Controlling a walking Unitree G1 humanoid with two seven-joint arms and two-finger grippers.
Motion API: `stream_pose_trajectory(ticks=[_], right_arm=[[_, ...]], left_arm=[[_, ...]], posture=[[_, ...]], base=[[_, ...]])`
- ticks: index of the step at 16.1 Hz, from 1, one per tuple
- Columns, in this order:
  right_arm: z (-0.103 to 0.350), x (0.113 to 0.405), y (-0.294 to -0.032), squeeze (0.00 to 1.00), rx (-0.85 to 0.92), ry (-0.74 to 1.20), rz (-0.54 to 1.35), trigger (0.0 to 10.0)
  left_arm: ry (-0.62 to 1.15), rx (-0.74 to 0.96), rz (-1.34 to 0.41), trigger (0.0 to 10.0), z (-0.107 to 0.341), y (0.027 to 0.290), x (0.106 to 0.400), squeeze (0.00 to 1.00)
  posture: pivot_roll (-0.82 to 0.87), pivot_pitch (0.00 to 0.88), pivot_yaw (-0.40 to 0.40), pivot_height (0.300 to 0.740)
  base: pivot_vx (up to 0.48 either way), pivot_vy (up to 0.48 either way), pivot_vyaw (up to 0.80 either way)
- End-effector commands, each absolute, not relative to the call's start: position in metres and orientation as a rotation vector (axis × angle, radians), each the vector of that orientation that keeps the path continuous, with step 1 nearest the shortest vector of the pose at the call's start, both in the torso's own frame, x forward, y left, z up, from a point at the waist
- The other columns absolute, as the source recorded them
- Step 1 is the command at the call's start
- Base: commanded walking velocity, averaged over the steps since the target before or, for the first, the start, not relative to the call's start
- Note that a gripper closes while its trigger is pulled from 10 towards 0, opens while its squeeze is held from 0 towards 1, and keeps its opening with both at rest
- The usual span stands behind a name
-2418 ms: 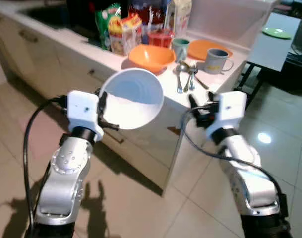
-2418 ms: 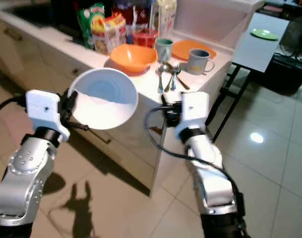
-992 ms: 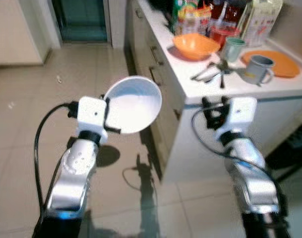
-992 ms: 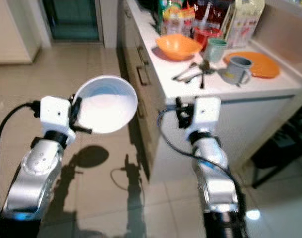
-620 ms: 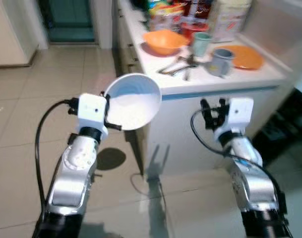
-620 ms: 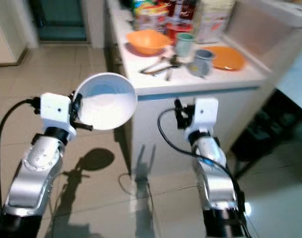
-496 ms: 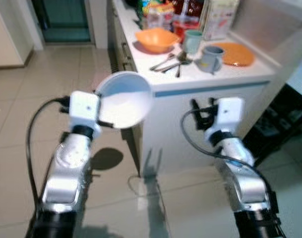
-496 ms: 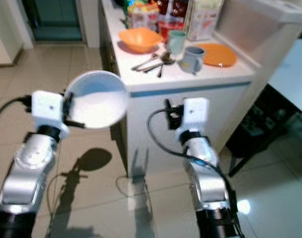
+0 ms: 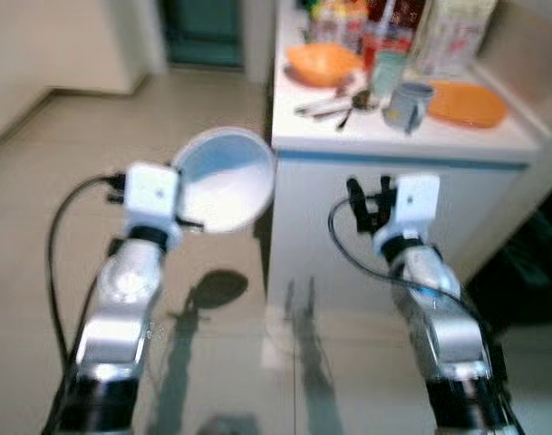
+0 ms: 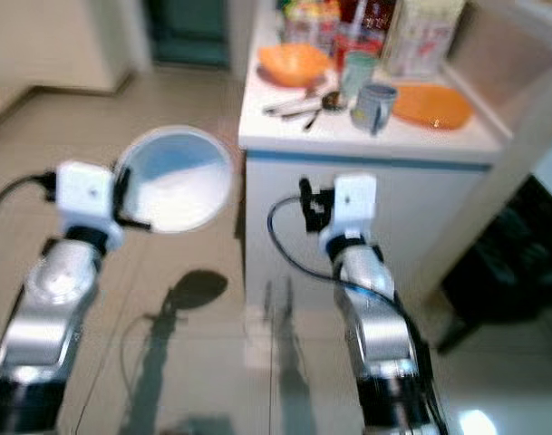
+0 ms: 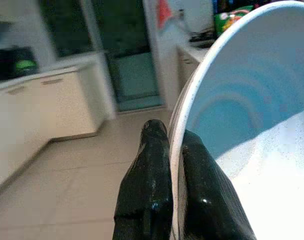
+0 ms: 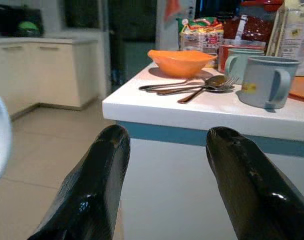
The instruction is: Setting the table
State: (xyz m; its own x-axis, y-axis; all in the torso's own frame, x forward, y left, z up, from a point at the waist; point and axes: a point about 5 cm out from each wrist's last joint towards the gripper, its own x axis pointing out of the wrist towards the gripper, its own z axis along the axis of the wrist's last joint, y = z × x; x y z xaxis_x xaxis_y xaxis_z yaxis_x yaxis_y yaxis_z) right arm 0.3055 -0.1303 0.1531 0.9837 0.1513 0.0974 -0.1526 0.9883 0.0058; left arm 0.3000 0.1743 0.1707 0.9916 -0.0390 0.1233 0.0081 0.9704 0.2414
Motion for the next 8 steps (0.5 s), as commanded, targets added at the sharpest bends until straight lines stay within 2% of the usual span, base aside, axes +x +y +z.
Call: stream_pose_trajectory(ticks=[1,8], right_arm=[[0.1515,0.3072,-0.1405,0.0,0.012,-0.09,0.111,10.0],[0.1511,0.305,-0.1442,0.0,0.007,-0.088,0.1,10.0]], left_arm=[[-0.183,0.236,-0.065,10.0,0.1799,0.1619,0.3001,0.0],[-0.183,0.23,-0.068,10.0,0.1785,0.1604,0.299,0.0]], posture=[[0.12,0.0,-0.018,0.74],[0.1,0.0,-0.022,0.74]], base=[[0.0,-0.345,0.8],[0.0,-0.342,0.8]])
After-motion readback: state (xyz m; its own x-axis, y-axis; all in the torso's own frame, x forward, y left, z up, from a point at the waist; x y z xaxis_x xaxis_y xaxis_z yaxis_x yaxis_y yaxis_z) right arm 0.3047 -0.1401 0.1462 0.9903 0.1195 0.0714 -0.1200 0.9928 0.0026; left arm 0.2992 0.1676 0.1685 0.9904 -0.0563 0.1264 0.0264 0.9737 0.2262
